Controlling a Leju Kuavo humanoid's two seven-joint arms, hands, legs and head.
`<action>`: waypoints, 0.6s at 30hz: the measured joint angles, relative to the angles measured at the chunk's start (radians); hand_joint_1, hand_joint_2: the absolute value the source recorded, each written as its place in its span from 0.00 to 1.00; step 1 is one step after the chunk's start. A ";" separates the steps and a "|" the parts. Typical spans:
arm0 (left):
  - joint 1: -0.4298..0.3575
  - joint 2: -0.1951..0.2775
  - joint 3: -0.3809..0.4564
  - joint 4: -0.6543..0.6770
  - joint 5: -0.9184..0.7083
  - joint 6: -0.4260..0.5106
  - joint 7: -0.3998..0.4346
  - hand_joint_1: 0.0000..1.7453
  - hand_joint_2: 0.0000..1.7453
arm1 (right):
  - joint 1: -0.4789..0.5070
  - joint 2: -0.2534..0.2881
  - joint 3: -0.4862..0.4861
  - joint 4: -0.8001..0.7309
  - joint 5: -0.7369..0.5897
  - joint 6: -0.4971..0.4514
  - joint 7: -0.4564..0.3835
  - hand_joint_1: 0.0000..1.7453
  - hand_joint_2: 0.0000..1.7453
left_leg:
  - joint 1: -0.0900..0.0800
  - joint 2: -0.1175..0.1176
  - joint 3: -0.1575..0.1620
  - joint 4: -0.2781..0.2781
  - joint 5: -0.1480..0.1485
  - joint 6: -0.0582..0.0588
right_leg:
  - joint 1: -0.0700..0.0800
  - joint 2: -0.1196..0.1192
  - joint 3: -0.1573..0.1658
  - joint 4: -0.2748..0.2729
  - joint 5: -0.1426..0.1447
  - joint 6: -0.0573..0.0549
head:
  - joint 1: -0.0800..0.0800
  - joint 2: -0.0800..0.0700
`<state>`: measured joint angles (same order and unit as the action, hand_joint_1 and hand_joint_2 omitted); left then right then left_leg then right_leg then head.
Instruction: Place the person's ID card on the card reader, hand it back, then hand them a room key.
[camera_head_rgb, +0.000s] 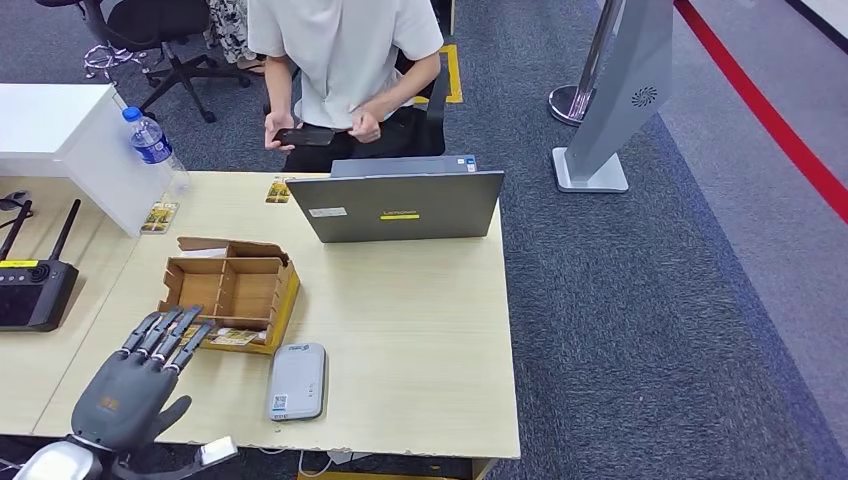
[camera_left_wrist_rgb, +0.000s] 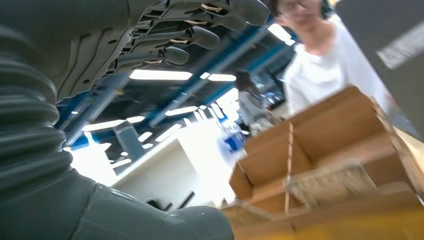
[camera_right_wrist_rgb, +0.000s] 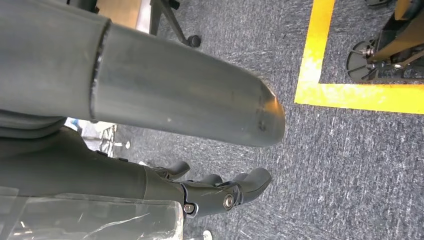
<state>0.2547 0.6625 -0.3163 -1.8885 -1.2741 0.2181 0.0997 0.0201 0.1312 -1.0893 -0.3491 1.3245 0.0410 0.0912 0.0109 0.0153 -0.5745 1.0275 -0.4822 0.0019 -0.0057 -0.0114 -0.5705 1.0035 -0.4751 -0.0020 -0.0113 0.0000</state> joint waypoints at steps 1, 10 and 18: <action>-0.011 -0.018 0.001 0.007 -0.021 0.005 0.008 0.00 1.00 | 0.000 0.003 0.000 -0.004 0.006 0.001 0.000 0.00 0.00 | 0.000 0.000 0.000 0.000 0.000 0.000 | 0.000 0.000 0.000 0.000 0.000 0.000 | 0.000 0.000; -0.117 -0.144 0.000 0.114 -0.069 -0.019 0.006 0.00 1.00 | -0.002 0.013 -0.001 -0.021 0.037 0.005 -0.002 0.00 0.00 | 0.000 0.000 0.000 0.000 0.000 0.000 | 0.000 0.000 0.000 0.000 0.000 0.000 | 0.000 0.000; -0.199 -0.228 -0.019 0.235 -0.065 -0.061 -0.003 0.00 1.00 | -0.006 0.014 -0.001 -0.022 0.059 0.012 -0.003 0.00 0.00 | 0.000 0.000 0.000 0.000 0.000 0.000 | 0.000 0.001 0.000 0.000 0.000 0.000 | 0.000 0.000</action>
<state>0.0558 0.4347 -0.3352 -1.6539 -1.3391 0.1576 0.0967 0.0138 0.1450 -1.0903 -0.3712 1.3831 0.0526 0.0884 0.0110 0.0156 -0.5741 1.0278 -0.4822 0.0019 -0.0057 -0.0109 -0.5709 1.0035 -0.4748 -0.0021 -0.0116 -0.0001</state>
